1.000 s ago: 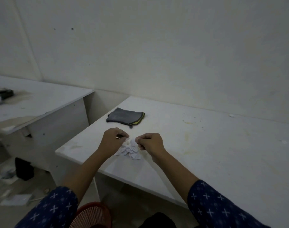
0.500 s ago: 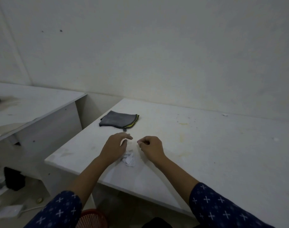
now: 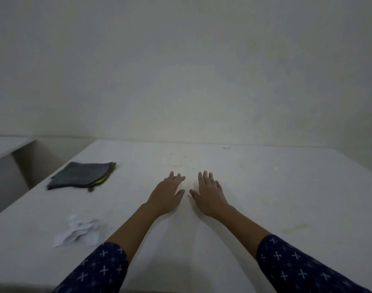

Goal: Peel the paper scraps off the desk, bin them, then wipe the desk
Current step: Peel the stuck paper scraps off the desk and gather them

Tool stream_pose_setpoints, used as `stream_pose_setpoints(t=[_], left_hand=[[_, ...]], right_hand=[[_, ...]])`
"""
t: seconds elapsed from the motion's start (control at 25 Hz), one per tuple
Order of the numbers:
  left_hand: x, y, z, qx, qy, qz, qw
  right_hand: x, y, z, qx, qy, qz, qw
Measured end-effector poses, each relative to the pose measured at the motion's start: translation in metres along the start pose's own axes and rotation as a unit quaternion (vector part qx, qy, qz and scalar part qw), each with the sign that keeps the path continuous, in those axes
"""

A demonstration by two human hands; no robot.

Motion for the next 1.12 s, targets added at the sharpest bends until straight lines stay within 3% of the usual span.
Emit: stream_pose_setpoints(t=[0.24,0.48,0.6,0.76,0.96,1.12], left_hand=[[-0.075,0.053,-0.100,0.045,0.047,-0.008,0.998],[-0.093,0.086,-0.202,0.073,0.053,-0.009,0.996],[-0.084,0.088,-0.246,0.058,0.046,-0.016,0.997],[-0.059,0.074,-0.287,0.013,0.014,0.003,1.000],[-0.035,0.051,-0.333,-0.074,-0.018,0.059,0.995],[-0.032,0.056,-0.364,-0.067,-0.007,0.080,0.994]], right_hand=[[-0.140,-0.036,-0.007,-0.034,0.093,-0.028,0.995],[-0.257,-0.073,-0.037,-0.100,0.150,-0.113,0.977],[-0.299,-0.088,-0.055,-0.127,0.183,-0.102,0.970],[-0.325,-0.090,-0.080,-0.111,0.181,-0.079,0.974],[-0.325,-0.102,-0.096,-0.132,0.140,-0.191,0.963],[-0.317,-0.108,-0.099,-0.147,0.121,-0.311,0.931]])
Point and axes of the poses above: each hand's wrist, its own z-axis away from the middle knuckle, its own y-axis out of the palm, x = y × z, the point moved 8 cm from there along -z, towards the middle knuckle, and after that the axes turned 12 degrees about x, right-handed, at the moved point
